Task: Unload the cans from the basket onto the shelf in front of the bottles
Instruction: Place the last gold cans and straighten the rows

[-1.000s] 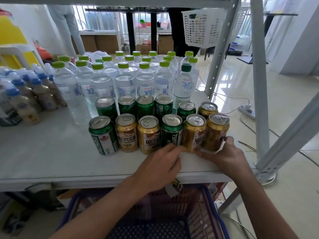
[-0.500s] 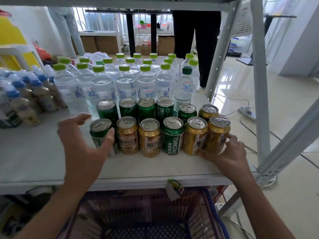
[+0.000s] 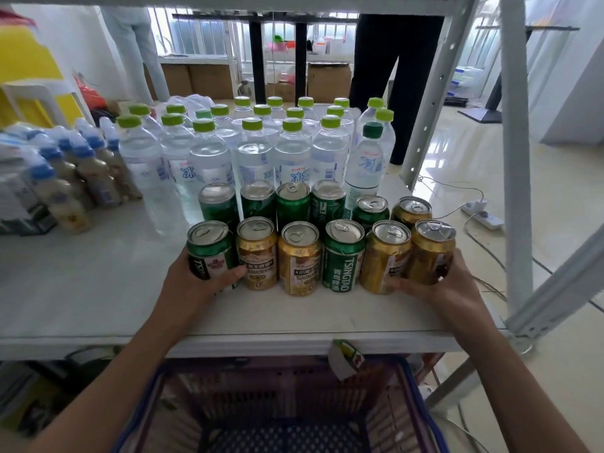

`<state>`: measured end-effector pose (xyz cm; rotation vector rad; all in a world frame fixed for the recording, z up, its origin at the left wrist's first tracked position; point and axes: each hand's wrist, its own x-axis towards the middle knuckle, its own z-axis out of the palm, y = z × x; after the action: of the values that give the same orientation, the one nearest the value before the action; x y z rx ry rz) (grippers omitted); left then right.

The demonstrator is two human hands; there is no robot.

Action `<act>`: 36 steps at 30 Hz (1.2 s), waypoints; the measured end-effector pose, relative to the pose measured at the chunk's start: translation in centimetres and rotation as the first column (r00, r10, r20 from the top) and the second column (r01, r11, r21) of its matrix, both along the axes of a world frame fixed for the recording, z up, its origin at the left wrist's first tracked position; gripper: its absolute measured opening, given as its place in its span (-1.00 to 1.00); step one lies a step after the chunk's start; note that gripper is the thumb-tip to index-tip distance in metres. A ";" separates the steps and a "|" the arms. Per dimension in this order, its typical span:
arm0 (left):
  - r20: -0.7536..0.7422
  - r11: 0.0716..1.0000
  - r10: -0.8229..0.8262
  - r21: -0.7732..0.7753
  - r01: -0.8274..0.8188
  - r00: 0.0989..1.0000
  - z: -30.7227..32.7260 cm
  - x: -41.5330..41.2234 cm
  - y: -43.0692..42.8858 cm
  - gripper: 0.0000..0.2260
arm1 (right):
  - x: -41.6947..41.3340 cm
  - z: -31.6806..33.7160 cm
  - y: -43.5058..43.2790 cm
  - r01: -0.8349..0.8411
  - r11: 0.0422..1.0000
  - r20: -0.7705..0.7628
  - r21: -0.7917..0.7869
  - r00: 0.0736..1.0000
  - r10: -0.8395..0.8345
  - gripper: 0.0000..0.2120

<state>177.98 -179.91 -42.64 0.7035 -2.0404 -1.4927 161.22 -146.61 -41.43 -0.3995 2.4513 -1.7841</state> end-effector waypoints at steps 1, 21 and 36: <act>0.007 1.000 0.003 -0.005 -0.003 1.000 -0.1 0.0 -0.2 -0.32 | 0.0 0.0 0.1 -0.001 1.000 0.002 0.006 1.000 0.001 -0.11; 0.314 0.516 -0.237 -0.762 0.392 0.920 7.1 -6.9 11.1 -0.26 | 0.4 -0.8 -0.2 0.112 0.987 -0.115 0.116 0.989 -0.098 0.00; 0.305 0.587 -0.279 -0.696 0.413 0.910 6.3 -8.0 10.5 -0.37 | 0.6 -0.2 -0.3 0.120 0.977 -0.089 0.174 0.990 -0.106 0.00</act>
<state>170.01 -169.40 -36.34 0.0655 -2.7469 -0.5930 161.79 -146.86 -41.68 -0.3277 2.7124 -1.5967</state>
